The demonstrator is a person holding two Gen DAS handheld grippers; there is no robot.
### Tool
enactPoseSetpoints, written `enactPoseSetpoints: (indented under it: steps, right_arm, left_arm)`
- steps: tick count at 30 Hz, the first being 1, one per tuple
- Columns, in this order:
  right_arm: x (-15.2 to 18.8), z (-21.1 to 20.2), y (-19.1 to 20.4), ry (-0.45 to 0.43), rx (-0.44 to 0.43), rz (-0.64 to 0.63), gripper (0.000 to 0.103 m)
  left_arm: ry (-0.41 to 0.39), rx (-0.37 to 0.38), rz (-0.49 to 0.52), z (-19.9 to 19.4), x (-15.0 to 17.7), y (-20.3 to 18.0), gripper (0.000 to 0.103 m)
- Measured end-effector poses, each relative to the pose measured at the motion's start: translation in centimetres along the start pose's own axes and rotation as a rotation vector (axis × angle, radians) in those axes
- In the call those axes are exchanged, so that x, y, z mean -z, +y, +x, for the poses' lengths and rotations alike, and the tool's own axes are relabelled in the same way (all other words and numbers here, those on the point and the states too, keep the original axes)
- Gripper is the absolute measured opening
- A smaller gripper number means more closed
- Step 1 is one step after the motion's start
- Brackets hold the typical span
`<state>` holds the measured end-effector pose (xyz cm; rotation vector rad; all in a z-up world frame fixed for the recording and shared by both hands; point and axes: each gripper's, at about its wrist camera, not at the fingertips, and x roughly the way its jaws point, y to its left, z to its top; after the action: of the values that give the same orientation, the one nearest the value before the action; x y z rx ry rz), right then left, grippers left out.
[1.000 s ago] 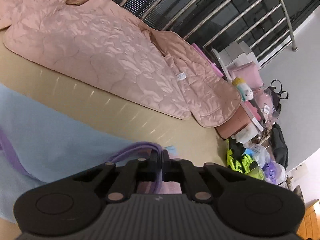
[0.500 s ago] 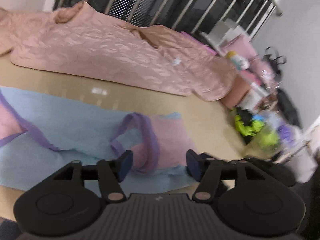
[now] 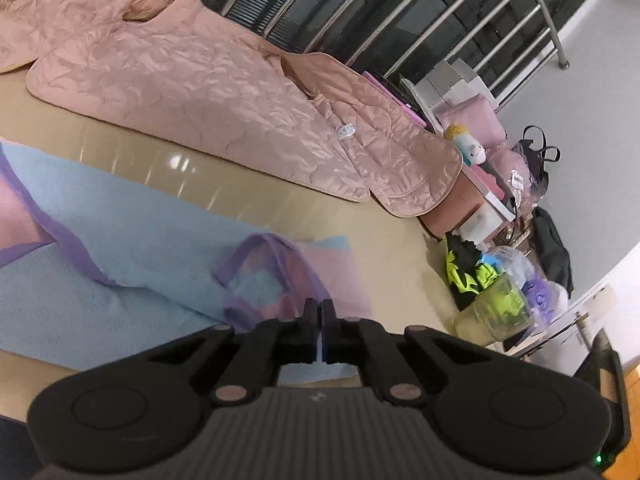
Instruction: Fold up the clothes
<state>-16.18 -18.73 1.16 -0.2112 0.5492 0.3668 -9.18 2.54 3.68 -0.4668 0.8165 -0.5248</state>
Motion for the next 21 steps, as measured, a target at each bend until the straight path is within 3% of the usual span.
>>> enactPoseSetpoints:
  steps: [2,4,5,6,7,9,12,14,16,18,21]
  right_arm:
    - [0.0,-0.1,-0.2,0.009,-0.011,-0.001,0.004]
    - [-0.1,-0.4,-0.2,0.007,-0.019,-0.032,0.007]
    - [-0.3,-0.8,-0.2,-0.008,-0.032,-0.043,0.010]
    - [-0.7,-1.4,-0.5,-0.031,-0.045,-0.042,0.021]
    - [-1.1,-2.0,-0.9,-0.057,-0.055,-0.021,0.035]
    - [-2.0,-2.2,-2.2,-0.093,-0.064,0.042,0.039]
    - [-2.9,-0.3,-3.6,-0.083,-0.029,0.107,0.036]
    - [-3.3,1.5,-3.9,-0.063,-0.018,0.131,0.026]
    - [-3.4,2.9,-4.2,-0.046,-0.021,0.176,0.019]
    - [-3.0,4.1,-4.0,-0.004,-0.043,0.183,0.019]
    - [-2.0,5.7,-3.5,0.062,-0.050,0.181,0.020]
  left_arm:
    - [0.022,-0.061,-0.001,0.6,-0.2,0.3,0.000]
    - [0.034,-0.118,0.004,0.8,0.0,0.6,0.007]
    - [0.028,-0.100,0.010,0.6,0.1,0.6,0.010]
    - [0.021,-0.080,0.016,0.3,0.2,0.5,0.018]
    - [0.010,-0.055,0.023,0.1,0.2,0.3,0.032]
    - [-0.011,-0.040,0.043,0.1,-0.1,-0.4,0.040]
    - [-0.022,-0.064,0.037,1.5,-1.6,-0.7,0.040]
    - [-0.036,-0.058,0.032,2.8,-2.6,-0.5,0.039]
    - [-0.031,-0.093,0.041,4.4,-3.4,-0.4,0.024]
    - [-0.020,-0.176,0.091,5.7,-3.5,-0.7,0.013]
    - [-0.014,-0.229,0.112,6.6,-3.3,-0.7,0.013]
